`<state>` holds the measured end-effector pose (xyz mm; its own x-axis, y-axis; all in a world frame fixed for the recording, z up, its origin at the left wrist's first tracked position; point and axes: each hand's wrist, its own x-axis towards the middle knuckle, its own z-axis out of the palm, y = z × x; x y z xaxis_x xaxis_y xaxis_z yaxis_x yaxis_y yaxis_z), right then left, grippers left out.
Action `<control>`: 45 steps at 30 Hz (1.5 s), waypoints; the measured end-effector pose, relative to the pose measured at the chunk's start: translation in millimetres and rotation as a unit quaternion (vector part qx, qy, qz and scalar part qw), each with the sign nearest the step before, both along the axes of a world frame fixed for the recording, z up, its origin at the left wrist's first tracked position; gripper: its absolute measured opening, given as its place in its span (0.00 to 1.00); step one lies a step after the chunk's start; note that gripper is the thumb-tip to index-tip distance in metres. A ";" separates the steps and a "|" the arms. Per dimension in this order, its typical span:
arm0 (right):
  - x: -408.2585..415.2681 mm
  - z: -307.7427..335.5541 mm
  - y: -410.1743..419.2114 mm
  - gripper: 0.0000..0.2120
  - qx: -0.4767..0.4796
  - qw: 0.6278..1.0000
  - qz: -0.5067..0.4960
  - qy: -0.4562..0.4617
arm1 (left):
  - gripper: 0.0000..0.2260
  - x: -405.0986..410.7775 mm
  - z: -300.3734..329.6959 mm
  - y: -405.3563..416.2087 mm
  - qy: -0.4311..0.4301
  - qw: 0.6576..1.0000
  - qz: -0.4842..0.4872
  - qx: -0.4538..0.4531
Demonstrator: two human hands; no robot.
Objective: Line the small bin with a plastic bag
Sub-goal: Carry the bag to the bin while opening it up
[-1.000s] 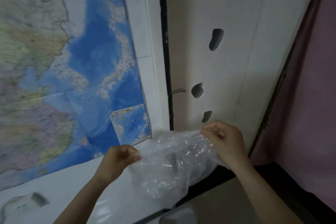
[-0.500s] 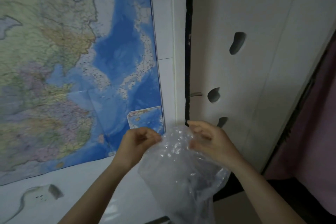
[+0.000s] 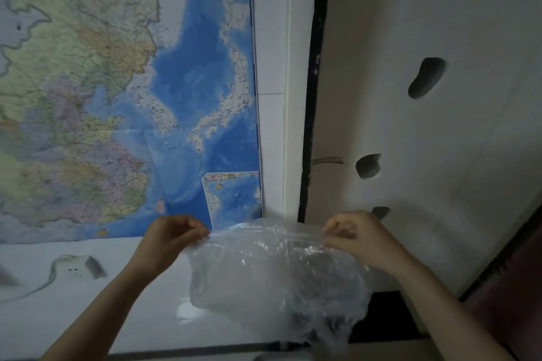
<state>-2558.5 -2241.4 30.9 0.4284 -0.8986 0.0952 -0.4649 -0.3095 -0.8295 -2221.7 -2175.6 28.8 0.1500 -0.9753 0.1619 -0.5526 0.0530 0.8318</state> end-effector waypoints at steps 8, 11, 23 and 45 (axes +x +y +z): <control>11.5 11.3 -8.9 0.06 -0.035 0.996 0.058 0.052 | 0.22 -46.9 7.4 14.2 -0.079 0.997 0.003 0.012; 26.1 18.1 -2.4 0.10 -0.036 0.998 0.048 0.005 | 0.33 -98.6 19.5 6.0 -0.097 0.989 -0.109 -0.009; -14.6 25.2 6.7 0.34 -0.001 0.998 0.040 -0.042 | 0.10 -88.3 22.1 -8.3 0.134 0.989 -0.009 -0.055; 25.8 21.9 4.4 0.07 -0.113 0.987 0.011 0.110 | 0.06 -53.7 40.0 -16.0 -0.159 0.984 -0.047 -0.056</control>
<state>-2532.7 -2236.9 52.8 0.4800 -0.8553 0.1952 -0.6175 -0.4874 -0.6174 -2275.4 -2191.6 68.8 -0.0164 -0.9556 0.2943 -0.7727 0.1989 0.6027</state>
